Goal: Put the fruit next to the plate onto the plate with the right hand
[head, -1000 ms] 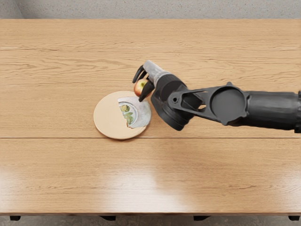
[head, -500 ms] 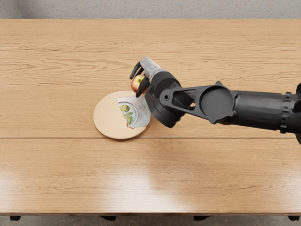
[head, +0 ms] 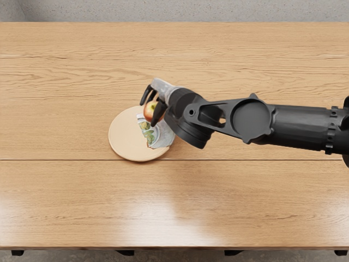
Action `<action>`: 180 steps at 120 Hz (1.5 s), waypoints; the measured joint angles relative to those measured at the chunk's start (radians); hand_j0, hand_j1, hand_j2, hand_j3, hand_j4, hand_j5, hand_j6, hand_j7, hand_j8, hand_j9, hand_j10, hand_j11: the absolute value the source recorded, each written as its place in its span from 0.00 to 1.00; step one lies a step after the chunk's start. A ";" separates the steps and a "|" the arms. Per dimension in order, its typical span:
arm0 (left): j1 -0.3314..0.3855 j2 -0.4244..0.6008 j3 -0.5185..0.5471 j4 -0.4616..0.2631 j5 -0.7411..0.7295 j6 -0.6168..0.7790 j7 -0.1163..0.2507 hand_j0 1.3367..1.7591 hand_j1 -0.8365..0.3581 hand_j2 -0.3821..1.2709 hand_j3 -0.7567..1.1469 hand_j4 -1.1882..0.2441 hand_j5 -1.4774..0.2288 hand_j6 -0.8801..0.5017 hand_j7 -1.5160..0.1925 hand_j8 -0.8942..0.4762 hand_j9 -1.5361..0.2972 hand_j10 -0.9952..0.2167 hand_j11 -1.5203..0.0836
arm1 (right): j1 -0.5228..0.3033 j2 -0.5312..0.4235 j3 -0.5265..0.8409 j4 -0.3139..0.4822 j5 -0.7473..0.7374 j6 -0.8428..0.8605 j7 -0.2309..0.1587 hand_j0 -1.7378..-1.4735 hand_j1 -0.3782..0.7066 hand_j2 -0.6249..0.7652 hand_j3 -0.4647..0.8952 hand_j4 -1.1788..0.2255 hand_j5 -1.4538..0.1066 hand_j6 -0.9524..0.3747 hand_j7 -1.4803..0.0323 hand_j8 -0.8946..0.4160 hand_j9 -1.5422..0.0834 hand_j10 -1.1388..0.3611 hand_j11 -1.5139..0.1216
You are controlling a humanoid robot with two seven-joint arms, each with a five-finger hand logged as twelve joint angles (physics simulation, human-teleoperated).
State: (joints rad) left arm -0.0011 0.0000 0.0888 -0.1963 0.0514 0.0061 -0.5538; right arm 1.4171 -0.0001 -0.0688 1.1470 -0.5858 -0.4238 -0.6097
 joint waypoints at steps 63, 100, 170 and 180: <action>0.000 0.000 0.000 0.000 0.000 0.000 0.000 0.76 0.98 0.23 0.40 0.82 0.86 0.63 0.88 0.65 0.83 0.81 0.94 | -0.109 0.000 0.189 -0.003 -0.006 0.002 -0.001 0.30 0.18 0.45 0.34 0.73 0.80 0.62 0.85 0.59 0.83 0.67 0.80; 0.000 0.000 0.000 0.000 0.000 0.000 0.000 0.76 0.98 0.23 0.40 0.82 0.86 0.63 0.88 0.65 0.83 0.81 0.94 | -0.250 -0.160 0.434 0.067 -0.005 0.081 -0.001 0.30 0.14 0.44 0.34 0.76 0.84 0.64 0.89 0.61 0.86 0.69 0.84; 0.000 0.000 0.000 0.000 0.000 0.000 0.000 0.76 0.98 0.23 0.40 0.82 0.86 0.63 0.88 0.65 0.83 0.81 0.94 | -0.830 -0.352 1.310 0.163 0.021 0.857 -0.001 0.30 0.13 0.44 0.34 0.77 0.85 0.65 0.90 0.61 0.87 0.70 0.85; 0.000 0.000 0.000 0.000 0.000 0.000 0.000 0.76 0.98 0.23 0.40 0.82 0.86 0.63 0.88 0.65 0.83 0.81 0.94 | -0.865 -0.356 1.390 0.130 0.070 0.954 -0.001 0.30 0.13 0.44 0.34 0.77 0.85 0.65 0.90 0.61 0.87 0.70 0.85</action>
State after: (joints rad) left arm -0.0015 0.0000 0.0887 -0.1961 0.0514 0.0061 -0.5538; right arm 0.5517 -0.3565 1.3208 1.2774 -0.5153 0.5306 -0.6109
